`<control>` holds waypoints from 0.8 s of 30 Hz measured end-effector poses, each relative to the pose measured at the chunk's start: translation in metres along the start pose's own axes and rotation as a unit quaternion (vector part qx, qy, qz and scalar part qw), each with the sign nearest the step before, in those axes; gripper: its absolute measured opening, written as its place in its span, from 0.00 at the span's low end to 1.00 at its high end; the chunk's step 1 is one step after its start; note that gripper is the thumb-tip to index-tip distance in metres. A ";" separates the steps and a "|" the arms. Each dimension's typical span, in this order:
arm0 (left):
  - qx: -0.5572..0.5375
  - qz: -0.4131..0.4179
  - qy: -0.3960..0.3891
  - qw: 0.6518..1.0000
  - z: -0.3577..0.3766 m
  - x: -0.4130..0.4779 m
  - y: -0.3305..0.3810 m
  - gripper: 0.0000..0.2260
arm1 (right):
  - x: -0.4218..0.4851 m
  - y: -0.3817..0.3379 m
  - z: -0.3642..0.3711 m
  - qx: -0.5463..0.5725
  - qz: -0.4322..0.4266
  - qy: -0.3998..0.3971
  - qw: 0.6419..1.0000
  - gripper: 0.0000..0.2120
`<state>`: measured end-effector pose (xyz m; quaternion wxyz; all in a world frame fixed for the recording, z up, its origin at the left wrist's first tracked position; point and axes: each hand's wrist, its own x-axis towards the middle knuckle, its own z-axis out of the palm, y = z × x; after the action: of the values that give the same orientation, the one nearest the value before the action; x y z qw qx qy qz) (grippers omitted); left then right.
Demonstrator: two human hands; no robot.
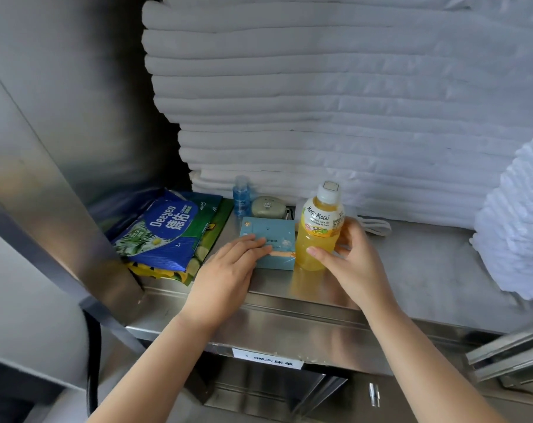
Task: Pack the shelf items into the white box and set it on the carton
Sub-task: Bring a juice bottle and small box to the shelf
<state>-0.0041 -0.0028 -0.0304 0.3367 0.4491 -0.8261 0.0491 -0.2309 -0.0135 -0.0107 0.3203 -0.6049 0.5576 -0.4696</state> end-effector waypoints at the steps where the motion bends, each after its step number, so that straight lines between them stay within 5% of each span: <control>1: 0.011 -0.008 0.000 1.000 -0.002 -0.001 -0.004 0.14 | 0.003 -0.002 0.006 -0.001 -0.006 0.000 1.000 0.26; 12: 0.076 -0.106 0.010 0.991 -0.009 0.002 -0.006 0.15 | 0.023 -0.008 0.041 -0.037 -0.035 0.006 0.999 0.26; 24: 0.111 -0.079 -0.042 0.990 0.000 0.004 0.001 0.18 | 0.024 -0.006 0.034 -0.052 -0.045 -0.007 0.998 0.27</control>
<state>-0.0061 -0.0052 -0.0273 0.2526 0.5493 -0.7909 0.0943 -0.1983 -0.0404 -0.0118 0.2711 -0.6486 0.5514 -0.4492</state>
